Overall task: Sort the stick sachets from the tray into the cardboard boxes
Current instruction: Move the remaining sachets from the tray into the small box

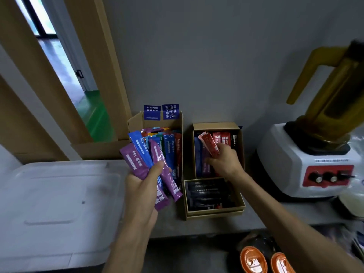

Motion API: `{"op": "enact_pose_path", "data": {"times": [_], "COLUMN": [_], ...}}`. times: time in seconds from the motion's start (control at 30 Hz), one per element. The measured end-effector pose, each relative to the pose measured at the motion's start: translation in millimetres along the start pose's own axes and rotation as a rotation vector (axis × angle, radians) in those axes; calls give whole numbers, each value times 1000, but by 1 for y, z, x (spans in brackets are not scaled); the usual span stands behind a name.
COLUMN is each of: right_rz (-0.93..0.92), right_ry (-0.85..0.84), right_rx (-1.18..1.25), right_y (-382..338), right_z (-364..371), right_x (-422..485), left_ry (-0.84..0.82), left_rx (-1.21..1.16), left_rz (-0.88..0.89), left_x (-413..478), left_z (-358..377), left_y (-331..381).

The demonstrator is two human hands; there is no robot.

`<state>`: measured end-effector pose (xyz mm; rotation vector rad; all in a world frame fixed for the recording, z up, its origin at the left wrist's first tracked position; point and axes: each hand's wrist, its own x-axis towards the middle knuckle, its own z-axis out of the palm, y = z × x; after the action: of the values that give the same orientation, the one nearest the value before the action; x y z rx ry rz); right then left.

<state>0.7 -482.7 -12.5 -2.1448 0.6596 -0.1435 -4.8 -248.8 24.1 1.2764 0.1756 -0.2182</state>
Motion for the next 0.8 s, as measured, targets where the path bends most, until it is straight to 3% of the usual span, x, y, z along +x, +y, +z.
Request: {"op": "enact_pose_path", "data": {"times": [0.17,0.4,0.53,0.67,0.8], "right_rz": [-12,14,39,39,36], "right_ry": [179,304,275,240,-43], "right_rx": [-59,-189,-164,192,421], "right_y": [0,0,-1,-19,-44], "right_z": [16,20,16,3,-6], "right_x": [-6,-11,-14,-39,-84], "left_ry": [-34,-147,-226,-255,-248], "left_rx": [10,0,-22,-12,-17], "left_rz": [-8,-62,-82,-87,-43], "left_x": [9,18,18,19,18], "left_z": [-13,-24,-21,-15,-5], "left_y": [-6,-14,-17,-15,-15]}}
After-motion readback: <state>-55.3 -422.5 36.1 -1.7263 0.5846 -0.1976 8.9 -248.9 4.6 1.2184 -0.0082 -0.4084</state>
